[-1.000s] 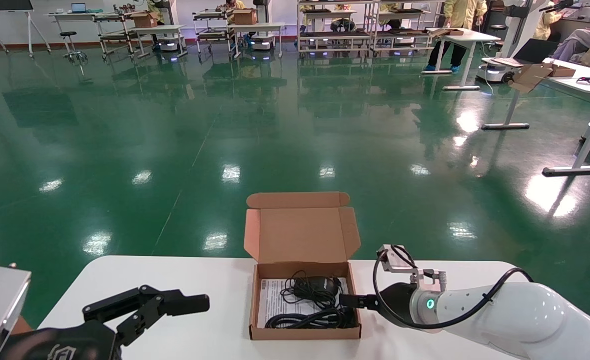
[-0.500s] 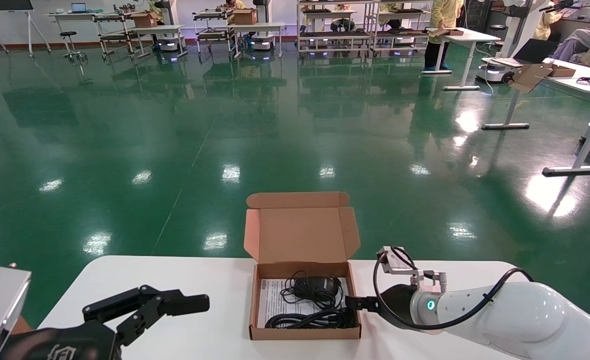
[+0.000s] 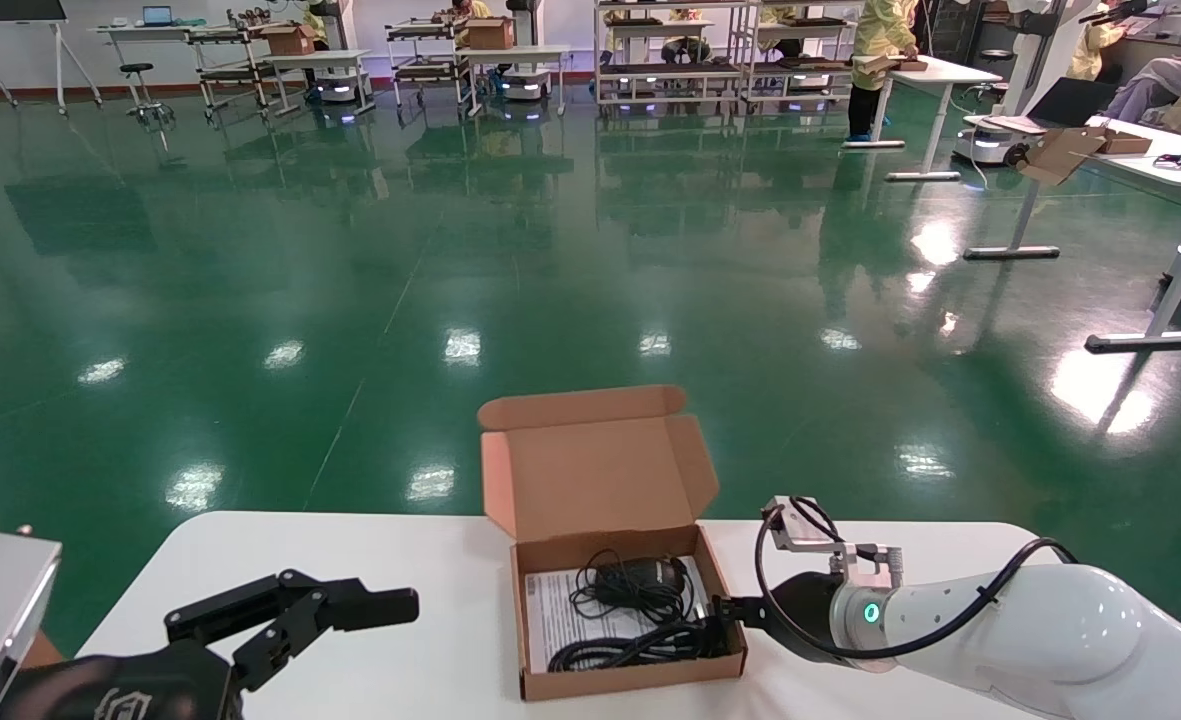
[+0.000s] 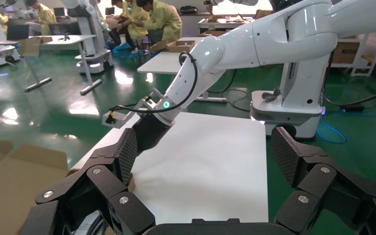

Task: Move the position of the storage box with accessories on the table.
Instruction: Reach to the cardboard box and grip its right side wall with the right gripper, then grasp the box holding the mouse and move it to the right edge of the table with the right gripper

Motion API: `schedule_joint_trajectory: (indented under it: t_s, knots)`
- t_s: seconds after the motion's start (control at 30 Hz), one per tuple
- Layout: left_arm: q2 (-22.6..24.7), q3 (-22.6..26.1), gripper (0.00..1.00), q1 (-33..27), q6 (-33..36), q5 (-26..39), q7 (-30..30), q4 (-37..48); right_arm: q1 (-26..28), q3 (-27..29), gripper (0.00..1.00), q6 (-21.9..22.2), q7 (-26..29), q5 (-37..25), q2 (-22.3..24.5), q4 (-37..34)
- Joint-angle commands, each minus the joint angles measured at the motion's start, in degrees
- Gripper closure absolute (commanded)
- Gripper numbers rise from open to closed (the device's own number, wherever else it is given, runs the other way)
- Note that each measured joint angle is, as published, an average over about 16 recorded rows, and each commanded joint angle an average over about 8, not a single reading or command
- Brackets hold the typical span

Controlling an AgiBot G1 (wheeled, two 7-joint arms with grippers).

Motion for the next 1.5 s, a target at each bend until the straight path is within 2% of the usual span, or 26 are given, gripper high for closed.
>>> schedule_joint_trajectory:
  t_s: [0.03,0.43,0.7,1.1,1.27,1.5]
  knots:
    - [0.0,0.0,0.0,0.0,0.0,0.0,0.0,0.0,0.03,-0.1,1.0,0.0,-0.1,0.2,0.0,-0.13]
    - [0.0,0.0,0.0,0.0,0.0,0.0,0.0,0.0,3.84,0.36,1.0,-3.58,-3.09,1.86,1.65,-1.65]
    - [0.0,0.0,0.0,0.0,0.0,0.0,0.0,0.0,9.32,1.81,1.0,-10.09,-7.0,3.95,5.67,-2.37]
    - [0.0,0.0,0.0,0.0,0.0,0.0,0.0,0.0,18.76,2.16,1.0,-20.37,-12.34,4.16,14.96,-2.95]
    - [0.0,0.0,0.0,0.0,0.0,0.0,0.0,0.0,20.95,1.86,1.0,-21.42,-14.47,3.49,18.72,-4.14]
    - [0.0,0.0,0.0,0.0,0.0,0.0,0.0,0.0,22.65,1.43,1.0,-20.39,-17.29,2.57,23.28,-6.42]
